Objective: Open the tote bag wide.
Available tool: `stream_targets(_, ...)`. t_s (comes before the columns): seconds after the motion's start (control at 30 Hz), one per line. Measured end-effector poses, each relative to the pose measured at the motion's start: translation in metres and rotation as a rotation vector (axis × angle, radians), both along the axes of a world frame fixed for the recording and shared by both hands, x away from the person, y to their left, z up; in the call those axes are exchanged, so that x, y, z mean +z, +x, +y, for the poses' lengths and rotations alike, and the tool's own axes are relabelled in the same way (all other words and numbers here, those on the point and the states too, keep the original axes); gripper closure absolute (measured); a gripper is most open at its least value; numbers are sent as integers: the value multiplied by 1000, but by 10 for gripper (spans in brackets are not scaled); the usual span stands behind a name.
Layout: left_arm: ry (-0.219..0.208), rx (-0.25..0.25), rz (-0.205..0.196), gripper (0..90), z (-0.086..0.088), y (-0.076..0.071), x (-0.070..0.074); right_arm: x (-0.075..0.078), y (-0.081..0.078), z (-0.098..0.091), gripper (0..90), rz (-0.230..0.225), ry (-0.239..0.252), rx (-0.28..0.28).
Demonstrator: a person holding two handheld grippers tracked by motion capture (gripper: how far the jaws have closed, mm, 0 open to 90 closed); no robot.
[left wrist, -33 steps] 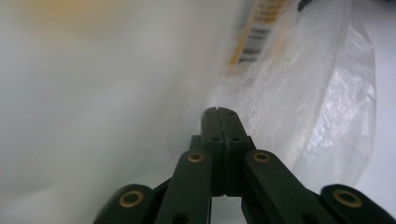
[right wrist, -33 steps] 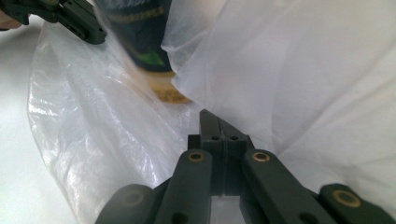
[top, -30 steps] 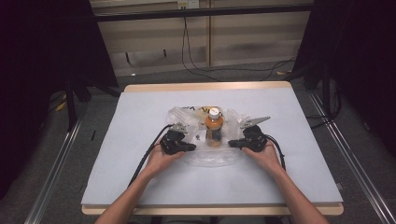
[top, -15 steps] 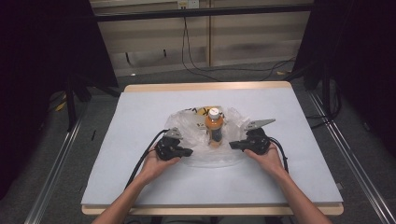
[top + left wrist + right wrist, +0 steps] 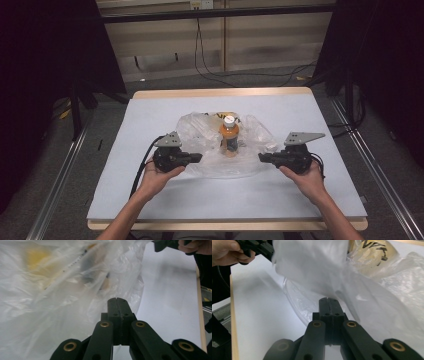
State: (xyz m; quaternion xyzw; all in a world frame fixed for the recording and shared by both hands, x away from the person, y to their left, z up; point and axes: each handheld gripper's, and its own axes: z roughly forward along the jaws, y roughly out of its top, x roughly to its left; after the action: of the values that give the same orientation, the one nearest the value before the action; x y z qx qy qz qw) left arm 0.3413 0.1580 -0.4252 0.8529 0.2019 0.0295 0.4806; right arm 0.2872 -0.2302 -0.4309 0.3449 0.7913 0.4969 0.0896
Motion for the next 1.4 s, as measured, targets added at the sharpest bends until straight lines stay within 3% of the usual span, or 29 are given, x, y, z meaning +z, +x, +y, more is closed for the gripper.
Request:
stream_targets(0.3,-45,35,-2,900,12,2,3,-1,-12,-30,900,-7,-13,-61)
stream_targets(0.53,-97,54,-35,900,22,7,20,6,-22,-49,900,-31,3,-111)
stream_targets(0.83,-140,43,-73,900,9,18,47,27,-19,-58,900,-84,29,-156)
stream_targets(0.87,-141,50,-73,900,5,20,51,36,-10,-55,900,-98,57,-155)
stream_targets(1.0,-132,35,-70,900,-10,35,58,47,6,-42,900,-107,68,-122)
stream_targets(1.13,-66,24,-55,900,-27,52,60,55,28,-23,900,-104,76,-76)
stream_targets(1.17,-59,15,-42,900,-31,57,58,56,39,-13,900,-101,73,-54)
stream_targets(1.3,6,11,-27,900,-47,71,50,52,53,3,900,-87,56,-28)
stream_targets(1.4,19,5,-10,900,-55,74,42,46,63,17,900,-74,60,-3)
